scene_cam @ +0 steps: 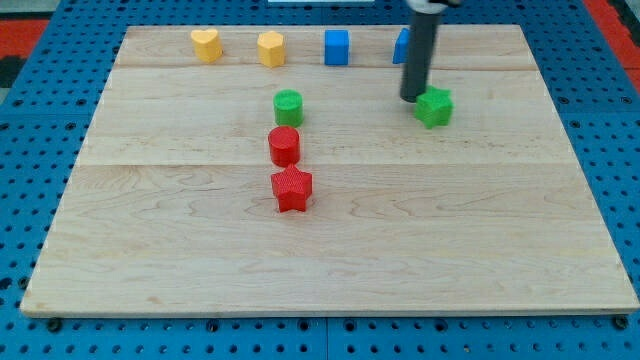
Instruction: Place the green star parallel to the green circle
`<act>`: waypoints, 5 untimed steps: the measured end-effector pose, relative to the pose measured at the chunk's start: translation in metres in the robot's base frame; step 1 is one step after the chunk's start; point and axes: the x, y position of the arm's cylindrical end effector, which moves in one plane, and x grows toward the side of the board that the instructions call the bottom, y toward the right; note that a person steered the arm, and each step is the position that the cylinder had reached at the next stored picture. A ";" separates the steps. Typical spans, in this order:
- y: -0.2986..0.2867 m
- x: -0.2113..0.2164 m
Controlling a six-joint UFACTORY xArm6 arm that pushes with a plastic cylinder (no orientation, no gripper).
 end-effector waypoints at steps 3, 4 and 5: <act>0.009 -0.020; 0.009 -0.020; 0.008 -0.020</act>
